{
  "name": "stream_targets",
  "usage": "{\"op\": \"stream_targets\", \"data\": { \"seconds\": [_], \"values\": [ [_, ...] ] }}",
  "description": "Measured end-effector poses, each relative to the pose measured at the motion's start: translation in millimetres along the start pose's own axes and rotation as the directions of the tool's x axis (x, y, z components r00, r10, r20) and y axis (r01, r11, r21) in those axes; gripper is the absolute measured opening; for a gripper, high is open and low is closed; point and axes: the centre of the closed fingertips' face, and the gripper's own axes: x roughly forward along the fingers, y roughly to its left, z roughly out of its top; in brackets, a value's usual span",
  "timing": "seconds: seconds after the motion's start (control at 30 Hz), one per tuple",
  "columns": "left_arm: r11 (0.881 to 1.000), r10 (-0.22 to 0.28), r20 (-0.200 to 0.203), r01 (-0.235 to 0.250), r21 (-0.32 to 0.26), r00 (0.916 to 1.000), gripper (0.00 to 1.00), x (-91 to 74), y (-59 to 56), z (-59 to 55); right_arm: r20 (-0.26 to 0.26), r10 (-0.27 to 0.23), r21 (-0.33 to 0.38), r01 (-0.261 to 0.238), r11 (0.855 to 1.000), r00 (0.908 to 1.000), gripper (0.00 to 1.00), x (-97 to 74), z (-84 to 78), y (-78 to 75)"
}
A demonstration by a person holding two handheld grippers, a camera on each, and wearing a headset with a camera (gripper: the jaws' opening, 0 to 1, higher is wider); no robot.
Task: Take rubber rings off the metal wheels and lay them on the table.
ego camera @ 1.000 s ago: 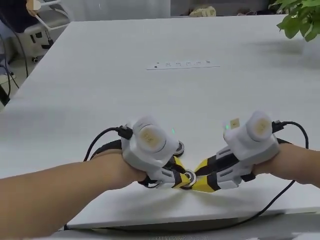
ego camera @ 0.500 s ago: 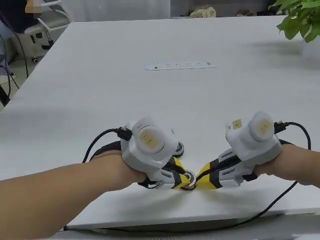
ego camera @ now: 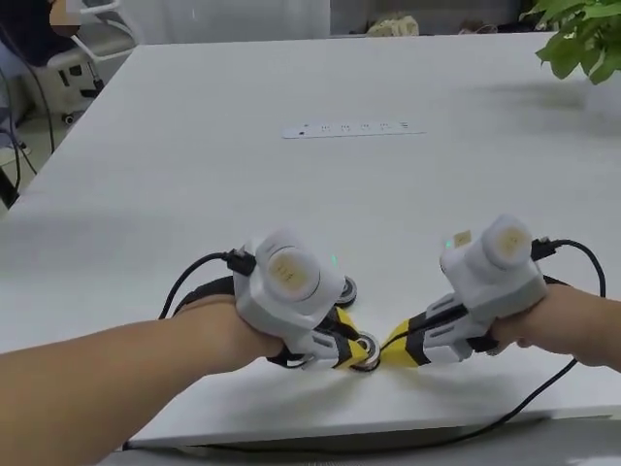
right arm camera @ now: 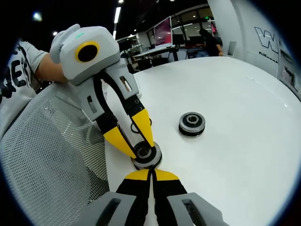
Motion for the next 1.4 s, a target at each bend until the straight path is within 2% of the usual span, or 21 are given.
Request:
{"op": "stream_targets", "data": {
  "seconds": [0.2, 0.5, 0.73, 0.87, 1.0, 1.4],
  "values": [
    [1.0, 0.004, 0.004, -0.004, -0.003, 1.0, 0.07, -0.1, 0.0, 0.0, 0.015, 0.004, 0.084, -0.005, 0.996, 0.9999, 0.0, -0.4, -0.6, -3.9],
    [1.0, 0.005, 0.003, -0.005, -0.004, 1.0, 0.07, 0.1, -0.2, -0.2, 0.045, 0.015, 0.154, -0.021, 0.988, 0.9989, 0.0, -3.6, 1.3, -3.6],
    [1.0, 0.003, 0.003, -0.003, -0.004, 1.0, 0.07, 0.0, -0.3, -0.4, 0.067, 0.016, 0.176, -0.028, 0.984, 0.9976, 0.0, -6.0, 5.1, -1.7],
    [1.0, 0.002, 0.004, -0.002, -0.004, 1.0, 0.07, 0.0, 0.0, -0.6, 0.067, 0.015, 0.178, -0.026, 0.984, 0.9976, 0.0, -5.7, 5.2, -3.1],
    [1.0, 0.001, 0.004, -0.001, -0.004, 1.0, 0.07, 0.0, 0.2, -0.7, 0.088, 0.006, 0.197, -0.023, 0.98, 0.9961, 0.0, -8.6, 8.1, -7.5],
    [1.0, 0.002, 0.002, -0.002, -0.002, 1.0, 0.07, 0.0, 0.4, -0.4, 0.116, 0.014, 0.21, -0.039, 0.977, 0.9931, 0.0, -8.1, 14.8, -2.0]
  ]
}}
